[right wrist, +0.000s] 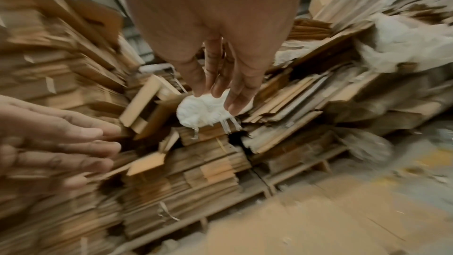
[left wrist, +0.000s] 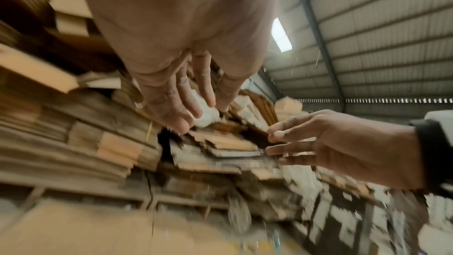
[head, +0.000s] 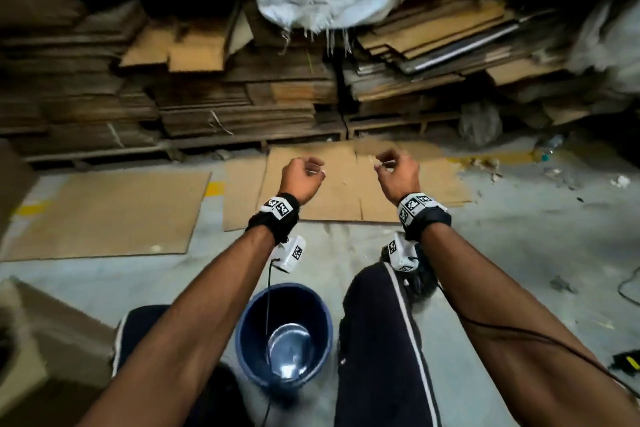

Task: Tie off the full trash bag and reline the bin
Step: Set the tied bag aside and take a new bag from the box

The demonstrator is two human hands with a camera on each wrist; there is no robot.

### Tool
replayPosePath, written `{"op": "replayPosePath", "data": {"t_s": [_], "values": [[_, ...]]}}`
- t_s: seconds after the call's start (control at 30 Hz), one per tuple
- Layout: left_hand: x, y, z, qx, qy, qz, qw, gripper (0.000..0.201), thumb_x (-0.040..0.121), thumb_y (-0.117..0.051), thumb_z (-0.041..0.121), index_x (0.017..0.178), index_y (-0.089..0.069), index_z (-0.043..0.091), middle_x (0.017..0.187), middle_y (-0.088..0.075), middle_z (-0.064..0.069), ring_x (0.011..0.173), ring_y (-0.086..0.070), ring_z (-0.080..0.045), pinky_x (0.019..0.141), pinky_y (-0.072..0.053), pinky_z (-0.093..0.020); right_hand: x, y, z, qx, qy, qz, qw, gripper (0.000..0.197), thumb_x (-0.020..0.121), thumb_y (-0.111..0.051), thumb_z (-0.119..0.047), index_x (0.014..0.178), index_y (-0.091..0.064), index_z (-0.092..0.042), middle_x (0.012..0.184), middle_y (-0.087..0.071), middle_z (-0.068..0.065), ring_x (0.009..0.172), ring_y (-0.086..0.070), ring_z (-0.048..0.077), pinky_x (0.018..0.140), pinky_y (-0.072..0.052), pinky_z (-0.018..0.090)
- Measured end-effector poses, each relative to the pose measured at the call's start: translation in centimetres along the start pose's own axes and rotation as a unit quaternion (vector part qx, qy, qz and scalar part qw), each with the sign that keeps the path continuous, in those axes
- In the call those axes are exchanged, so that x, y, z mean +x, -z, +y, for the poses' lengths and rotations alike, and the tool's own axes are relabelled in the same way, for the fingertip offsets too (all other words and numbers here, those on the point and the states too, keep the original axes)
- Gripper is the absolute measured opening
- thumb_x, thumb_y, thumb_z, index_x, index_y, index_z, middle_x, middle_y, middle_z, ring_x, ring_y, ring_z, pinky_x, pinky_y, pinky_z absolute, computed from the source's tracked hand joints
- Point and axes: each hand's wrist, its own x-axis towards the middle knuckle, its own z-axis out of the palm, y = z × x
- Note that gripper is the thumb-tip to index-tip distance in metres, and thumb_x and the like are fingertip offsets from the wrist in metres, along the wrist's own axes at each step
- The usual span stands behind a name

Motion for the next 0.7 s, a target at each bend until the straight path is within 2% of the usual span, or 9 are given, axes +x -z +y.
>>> {"op": "replayPosePath", "data": {"t_s": [0.1, 0.2, 0.27, 0.37, 0.4, 0.5, 0.6, 0.7], "values": [[-2.5, 7.7, 1.3, -0.02, -0.011, 0.05, 0.999, 0.014, 0.083, -0.074, 0.011, 0.095, -0.072, 0.017, 0.096, -0.076, -0.007, 0.088, -0.071, -0.016, 0.084, -0.056, -0.026, -1.4, -2.7, -8.3, 0.028, 0.074, -0.021, 0.997, 0.011, 0.084, -0.068, -0.01, 0.095, -0.071, -0.009, 0.098, -0.071, 0.01, 0.088, -0.069, 0.025, 0.085, -0.056, 0.04], [-5.9, 15.4, 1.1, -0.041, -0.007, 0.123, 0.992, 0.014, 0.085, -0.074, 0.012, 0.099, -0.073, 0.014, 0.094, -0.075, -0.004, 0.085, -0.07, -0.014, 0.08, -0.055, -0.024, -4.2, -6.3, -16.0, 0.073, 0.126, -0.058, 0.988, 0.01, 0.085, -0.066, -0.01, 0.094, -0.071, -0.012, 0.097, -0.072, 0.008, 0.088, -0.068, 0.021, 0.084, -0.054, 0.031], [-8.7, 20.4, 0.0, -0.049, 0.007, 0.183, 0.982, 0.012, 0.086, -0.075, 0.016, 0.098, -0.073, 0.018, 0.092, -0.076, -0.002, 0.086, -0.07, -0.015, 0.081, -0.057, -0.028, -7.0, -9.5, -20.5, 0.102, 0.156, -0.101, 0.977, 0.012, 0.086, -0.065, -0.008, 0.095, -0.071, -0.011, 0.099, -0.071, 0.006, 0.088, -0.066, 0.018, 0.083, -0.053, 0.027], [-12.9, 26.8, -2.8, -0.073, 0.036, 0.247, 0.966, 0.012, 0.085, -0.074, 0.017, 0.097, -0.073, 0.018, 0.087, -0.074, 0.0, 0.083, -0.07, -0.013, 0.083, -0.06, -0.038, -11.7, -15.2, -26.0, 0.132, 0.199, -0.162, 0.958, 0.01, 0.086, -0.067, -0.007, 0.095, -0.071, -0.01, 0.099, -0.069, 0.007, 0.084, -0.062, 0.013, 0.075, -0.048, 0.009], [-14.3, 28.5, -3.7, -0.076, 0.044, 0.264, 0.96, 0.013, 0.084, -0.073, 0.019, 0.096, -0.072, 0.019, 0.086, -0.073, 0.001, 0.083, -0.069, -0.013, 0.084, -0.06, -0.04, -13.3, -17.1, -27.3, 0.146, 0.21, -0.18, 0.95, 0.011, 0.085, -0.067, -0.006, 0.095, -0.071, -0.009, 0.099, -0.07, 0.008, 0.081, -0.062, 0.013, 0.074, -0.049, 0.01], [-18.5, 34.1, -7.2, -0.075, 0.077, 0.335, 0.936, 0.015, 0.082, -0.072, 0.016, 0.096, -0.072, 0.022, 0.087, -0.073, 0.002, 0.083, -0.069, -0.013, 0.087, -0.06, -0.043, -18.6, -22.8, -31.0, 0.189, 0.215, -0.254, 0.924, 0.013, 0.084, -0.068, -0.005, 0.092, -0.069, -0.014, 0.099, -0.07, 0.004, 0.08, -0.068, 0.015, 0.078, -0.059, 0.036], [-22.7, 38.9, -10.6, -0.063, 0.099, 0.414, 0.903, 0.016, 0.086, -0.072, 0.005, 0.096, -0.069, 0.017, 0.089, -0.071, 0.0, 0.084, -0.067, -0.013, 0.091, -0.058, -0.039, -23.6, -27.8, -33.8, 0.213, 0.232, -0.31, 0.897, 0.017, 0.082, -0.069, -0.004, 0.09, -0.067, -0.02, 0.099, -0.072, 0.005, 0.079, -0.07, 0.017, 0.079, -0.06, 0.04], [-25.9, 41.7, -13.6, -0.068, 0.148, 0.481, 0.861, 0.022, 0.082, -0.074, 0.007, 0.099, -0.066, 0.017, 0.093, -0.073, 0.0, 0.089, -0.07, -0.014, 0.092, -0.057, -0.037, -27.6, -31.4, -35.3, 0.219, 0.232, -0.356, 0.878, 0.016, 0.082, -0.069, -0.002, 0.091, -0.07, -0.014, 0.099, -0.07, 0.005, 0.08, -0.069, 0.017, 0.081, -0.059, 0.038]]}}
